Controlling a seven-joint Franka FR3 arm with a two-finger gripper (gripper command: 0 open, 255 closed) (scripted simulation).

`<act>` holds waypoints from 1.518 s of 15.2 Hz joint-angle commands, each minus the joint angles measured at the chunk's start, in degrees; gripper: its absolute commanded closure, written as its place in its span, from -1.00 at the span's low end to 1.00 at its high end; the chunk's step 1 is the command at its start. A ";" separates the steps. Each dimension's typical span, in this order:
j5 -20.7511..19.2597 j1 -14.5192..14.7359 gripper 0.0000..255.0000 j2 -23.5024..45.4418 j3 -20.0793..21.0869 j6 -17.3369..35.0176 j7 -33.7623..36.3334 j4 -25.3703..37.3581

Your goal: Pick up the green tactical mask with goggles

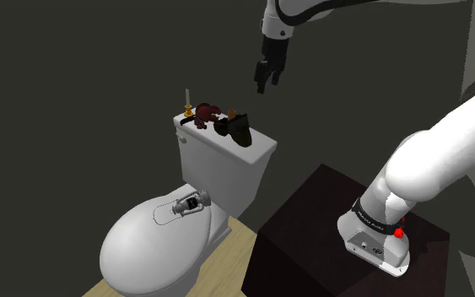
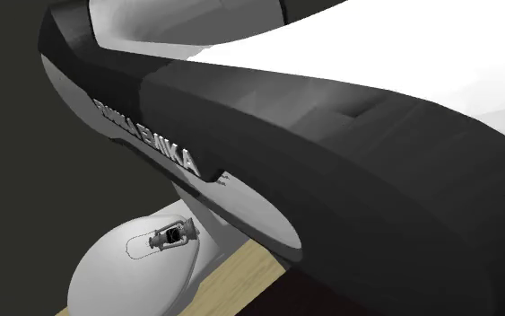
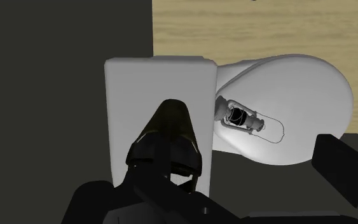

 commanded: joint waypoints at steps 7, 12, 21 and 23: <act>0.05 -0.51 -1.00 18.70 0.30 4.71 3.67 10.44; 0.15 -0.48 -1.00 30.36 0.11 5.55 5.61 19.10; 0.93 -0.12 -1.00 52.69 -0.61 2.72 8.31 40.51; 1.04 -0.07 -1.00 55.74 -0.70 2.55 8.56 43.32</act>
